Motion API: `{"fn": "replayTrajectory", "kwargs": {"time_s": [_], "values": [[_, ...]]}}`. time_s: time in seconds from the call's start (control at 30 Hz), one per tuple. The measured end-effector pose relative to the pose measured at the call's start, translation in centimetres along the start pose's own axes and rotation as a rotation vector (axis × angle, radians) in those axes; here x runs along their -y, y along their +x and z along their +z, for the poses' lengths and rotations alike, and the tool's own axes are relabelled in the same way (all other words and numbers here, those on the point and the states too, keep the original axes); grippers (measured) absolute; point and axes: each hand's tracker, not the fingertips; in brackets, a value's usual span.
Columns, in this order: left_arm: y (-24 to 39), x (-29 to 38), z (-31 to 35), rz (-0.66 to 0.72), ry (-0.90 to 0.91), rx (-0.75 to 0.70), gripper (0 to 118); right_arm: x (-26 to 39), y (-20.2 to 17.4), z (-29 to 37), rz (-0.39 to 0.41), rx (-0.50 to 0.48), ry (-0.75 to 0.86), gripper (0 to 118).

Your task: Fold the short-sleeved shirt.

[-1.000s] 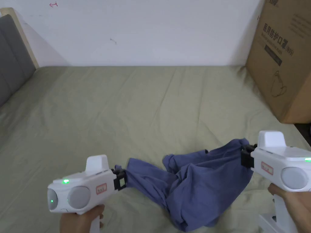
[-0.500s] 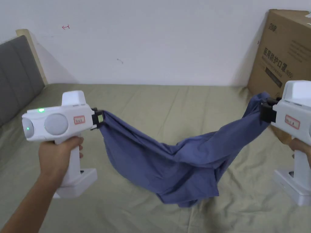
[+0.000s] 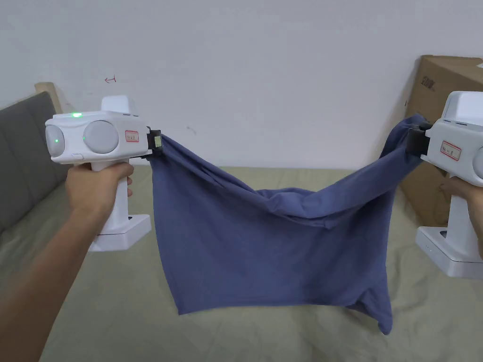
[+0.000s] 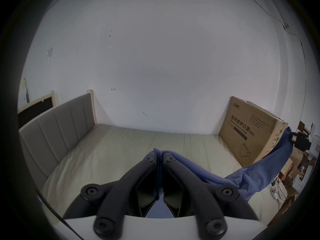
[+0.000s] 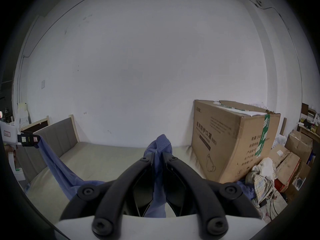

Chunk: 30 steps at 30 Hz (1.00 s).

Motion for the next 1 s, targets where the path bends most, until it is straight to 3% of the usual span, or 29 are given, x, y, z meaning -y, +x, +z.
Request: {"fn": "replayTrajectory", "kwargs": {"time_s": [0.4, 0.7, 1.0], "values": [[-0.5, -3.6, -4.7, -0.034, 0.038, -0.044, 4, -0.3, -0.7, -5.3, 0.018, 0.034, 0.008, 7], [-1.4, 5.4, -8.6, -0.047, -0.084, -0.046, 4, 8.2, -1.1, -8.1, 0.039, 0.063, -0.088, 7], [-3.9, 16.0, -5.9, -0.038, -0.192, -0.048, 4, 17.4, -1.5, -3.2, -0.017, 0.042, -0.200, 8]]}}
